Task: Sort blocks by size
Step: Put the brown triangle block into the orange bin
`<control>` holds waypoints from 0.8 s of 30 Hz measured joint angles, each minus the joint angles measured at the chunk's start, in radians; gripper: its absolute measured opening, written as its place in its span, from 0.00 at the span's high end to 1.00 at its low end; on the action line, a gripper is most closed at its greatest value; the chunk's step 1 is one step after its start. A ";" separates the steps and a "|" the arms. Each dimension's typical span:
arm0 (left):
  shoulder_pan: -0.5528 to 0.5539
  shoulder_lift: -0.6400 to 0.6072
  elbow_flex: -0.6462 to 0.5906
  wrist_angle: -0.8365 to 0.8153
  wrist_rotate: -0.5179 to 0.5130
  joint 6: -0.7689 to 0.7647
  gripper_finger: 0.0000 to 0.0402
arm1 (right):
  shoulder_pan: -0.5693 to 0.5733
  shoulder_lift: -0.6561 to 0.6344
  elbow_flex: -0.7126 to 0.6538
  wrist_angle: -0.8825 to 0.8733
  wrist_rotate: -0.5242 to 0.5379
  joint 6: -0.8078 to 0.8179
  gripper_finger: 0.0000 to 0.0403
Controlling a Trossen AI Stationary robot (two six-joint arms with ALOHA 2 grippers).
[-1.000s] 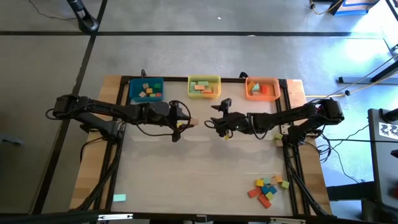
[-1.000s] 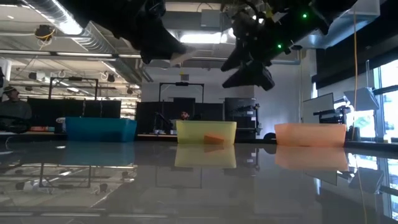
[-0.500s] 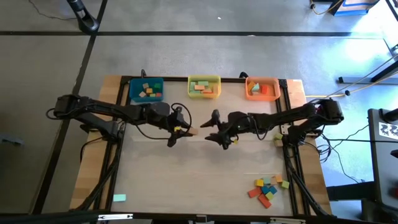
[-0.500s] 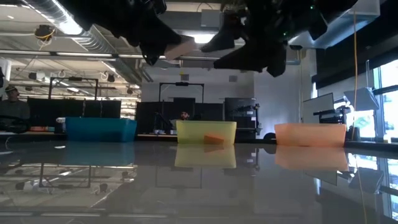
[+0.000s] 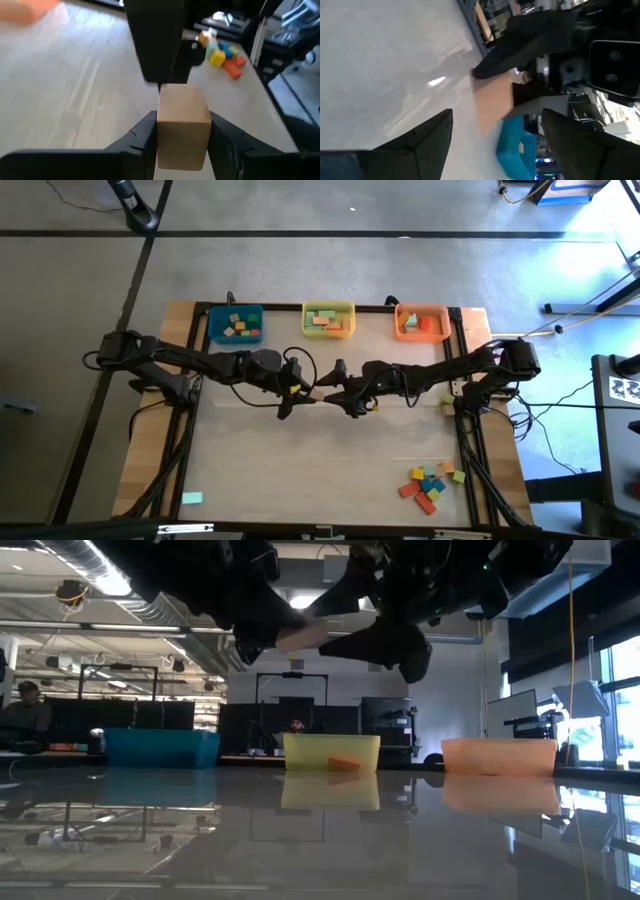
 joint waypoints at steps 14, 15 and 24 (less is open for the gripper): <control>0.014 0.076 0.001 0.190 0.007 -0.043 0.70 | -0.002 0.024 0.001 0.006 -0.075 -0.004 0.25; 0.013 0.078 -0.001 0.193 0.008 -0.046 0.70 | -0.002 0.026 0.000 0.000 -0.073 -0.003 0.25; 0.014 0.115 0.000 0.217 0.029 -0.066 0.70 | -0.009 0.037 0.000 -0.004 -0.071 -0.019 0.37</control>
